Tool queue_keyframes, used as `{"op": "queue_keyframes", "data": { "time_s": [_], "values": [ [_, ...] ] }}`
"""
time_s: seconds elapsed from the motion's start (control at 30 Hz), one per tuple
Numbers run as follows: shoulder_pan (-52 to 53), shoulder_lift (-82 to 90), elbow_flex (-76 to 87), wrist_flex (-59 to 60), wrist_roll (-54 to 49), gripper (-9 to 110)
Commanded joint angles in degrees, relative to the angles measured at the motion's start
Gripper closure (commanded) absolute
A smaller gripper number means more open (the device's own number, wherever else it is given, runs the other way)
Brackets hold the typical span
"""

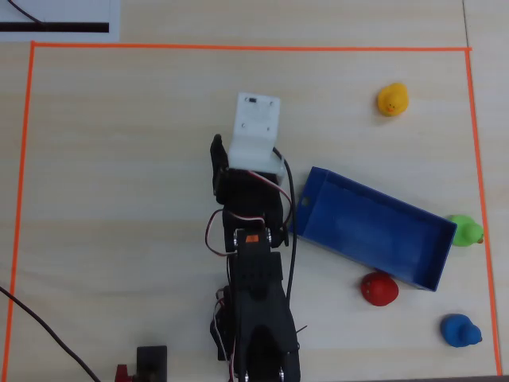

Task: Grasp yellow duck and put it into box.

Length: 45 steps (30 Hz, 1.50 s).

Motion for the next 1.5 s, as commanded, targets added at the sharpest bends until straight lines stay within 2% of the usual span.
{"op": "queue_keyframes", "data": {
  "time_s": [0.0, 0.13, 0.2, 0.37, 0.47, 0.57, 0.73, 0.87, 0.97, 1.47],
  "values": [
    [6.8, -9.8, -12.9, -1.1, -1.7, 68],
    [15.0, -16.0, -18.3, 4.7, -6.2, 53],
    [19.0, -18.1, -18.9, 4.7, -10.5, 48],
    [24.6, -25.0, -20.9, -1.2, -11.1, 42],
    [25.5, -31.0, -26.8, 1.0, -12.3, 36],
    [26.7, -37.3, -33.0, 2.2, -13.5, 37],
    [29.9, -46.6, -42.4, 2.4, -9.3, 51],
    [32.9, -53.3, -47.8, -3.3, -6.1, 51],
    [34.9, -58.7, -53.5, -5.1, -5.1, 47],
    [40.6, -83.4, -77.0, -3.9, -5.1, 43]
  ]
}}
